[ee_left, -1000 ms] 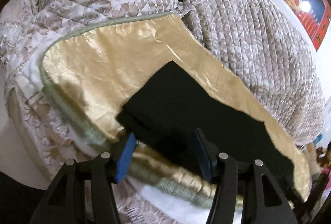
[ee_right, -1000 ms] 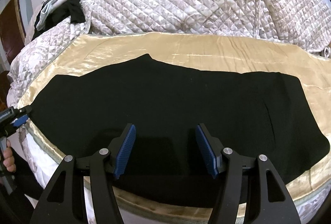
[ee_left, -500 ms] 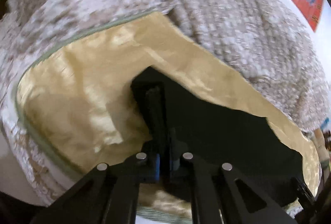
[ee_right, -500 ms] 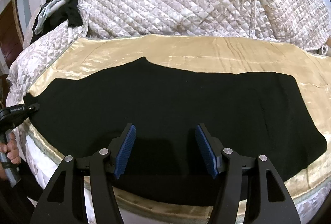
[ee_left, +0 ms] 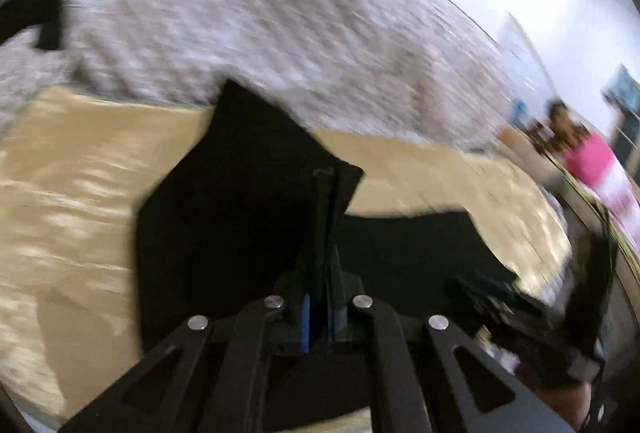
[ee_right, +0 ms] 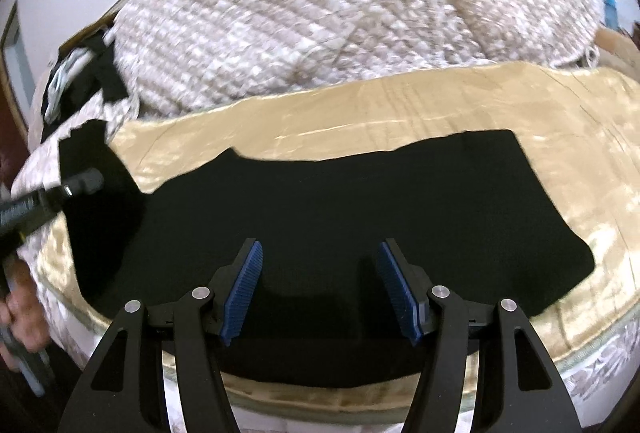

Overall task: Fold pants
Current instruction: 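Grasp the black pants edge with the left gripper and lift it, then fold the held edge over the pants with the left gripper while the right gripper pinches the pants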

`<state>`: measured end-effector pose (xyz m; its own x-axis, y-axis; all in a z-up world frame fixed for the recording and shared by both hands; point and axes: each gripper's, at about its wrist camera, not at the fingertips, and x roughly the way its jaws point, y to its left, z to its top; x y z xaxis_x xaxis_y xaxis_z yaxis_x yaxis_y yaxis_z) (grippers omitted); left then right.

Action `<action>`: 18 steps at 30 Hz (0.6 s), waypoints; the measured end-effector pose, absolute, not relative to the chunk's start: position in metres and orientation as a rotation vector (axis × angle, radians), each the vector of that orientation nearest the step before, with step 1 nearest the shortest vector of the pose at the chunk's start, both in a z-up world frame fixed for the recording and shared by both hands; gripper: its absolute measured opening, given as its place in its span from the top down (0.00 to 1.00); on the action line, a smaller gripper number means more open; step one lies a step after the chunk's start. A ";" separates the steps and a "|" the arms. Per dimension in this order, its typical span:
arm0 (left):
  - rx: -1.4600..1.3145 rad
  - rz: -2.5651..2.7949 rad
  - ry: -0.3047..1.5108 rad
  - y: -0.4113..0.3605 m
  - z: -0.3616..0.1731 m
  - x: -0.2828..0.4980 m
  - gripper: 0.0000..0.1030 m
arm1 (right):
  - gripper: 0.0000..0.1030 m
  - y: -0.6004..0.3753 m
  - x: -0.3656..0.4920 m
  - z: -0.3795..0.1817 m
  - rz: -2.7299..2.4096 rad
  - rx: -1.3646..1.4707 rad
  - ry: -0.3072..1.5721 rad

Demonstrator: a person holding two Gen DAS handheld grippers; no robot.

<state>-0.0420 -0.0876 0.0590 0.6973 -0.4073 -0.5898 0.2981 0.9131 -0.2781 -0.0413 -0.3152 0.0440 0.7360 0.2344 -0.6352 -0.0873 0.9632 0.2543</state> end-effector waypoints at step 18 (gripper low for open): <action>-0.136 -0.463 0.756 -0.060 0.056 -0.047 0.58 | 0.41 -0.323 -0.029 0.028 0.303 0.383 0.811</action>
<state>-0.0470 -0.0595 0.0561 0.6328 -0.4517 -0.6289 0.3555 0.8910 -0.2823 -0.0293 -0.3233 0.0280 0.6526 0.4038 -0.6411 -0.1155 0.8893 0.4425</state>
